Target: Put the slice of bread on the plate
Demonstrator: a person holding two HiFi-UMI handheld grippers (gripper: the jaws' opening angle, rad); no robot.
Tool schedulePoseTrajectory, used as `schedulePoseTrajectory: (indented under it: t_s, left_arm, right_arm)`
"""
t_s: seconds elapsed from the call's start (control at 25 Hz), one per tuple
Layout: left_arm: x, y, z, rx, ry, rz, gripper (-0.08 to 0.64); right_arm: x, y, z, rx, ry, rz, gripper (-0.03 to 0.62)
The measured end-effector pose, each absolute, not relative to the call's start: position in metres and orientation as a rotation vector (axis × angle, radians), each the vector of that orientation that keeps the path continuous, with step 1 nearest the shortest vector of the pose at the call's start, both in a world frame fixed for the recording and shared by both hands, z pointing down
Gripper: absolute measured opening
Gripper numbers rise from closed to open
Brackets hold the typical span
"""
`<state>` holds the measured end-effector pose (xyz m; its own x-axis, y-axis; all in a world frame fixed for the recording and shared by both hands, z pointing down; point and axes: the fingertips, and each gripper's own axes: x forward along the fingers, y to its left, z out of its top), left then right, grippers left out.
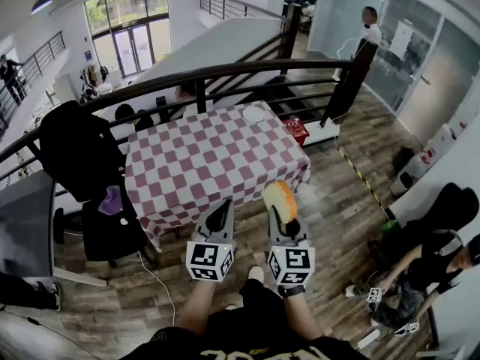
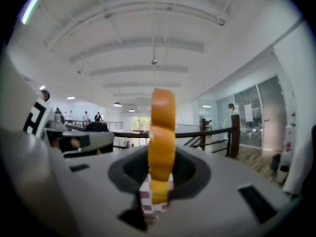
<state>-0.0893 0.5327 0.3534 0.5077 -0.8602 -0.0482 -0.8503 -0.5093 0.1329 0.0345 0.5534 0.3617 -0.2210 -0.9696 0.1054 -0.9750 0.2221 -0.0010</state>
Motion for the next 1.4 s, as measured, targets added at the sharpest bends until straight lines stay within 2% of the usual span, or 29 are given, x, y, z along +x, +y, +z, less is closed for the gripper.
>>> schedulePoseTrajectory:
  t_s: [0.28, 0.64, 0.84, 1.4]
  left_arm:
    - [-0.087, 0.442, 0.383, 2.596, -1.547, -0.133, 0.018]
    - [-0.025, 0.195, 0.346, 2.657, -1.634, -0.134, 0.018]
    - [-0.011, 0.089, 0.337, 2.614, -1.696, -0.12, 0.018]
    - [-0.014, -0.018, 0.445, 2.449, -1.662, 0.058, 0.018]
  right_arm:
    - [0.047, 0.455, 0.393, 1.911, -2.428, 0.213, 0.103]
    - [0.071, 0.198, 0.345, 1.722, -2.591, 0.074, 0.103]
    - [0.087, 0.088, 0.348, 1.627, -2.623, 0.139, 0.103]
    - [0.102, -0.038, 0.468, 1.509, -2.497, 0.456, 0.103]
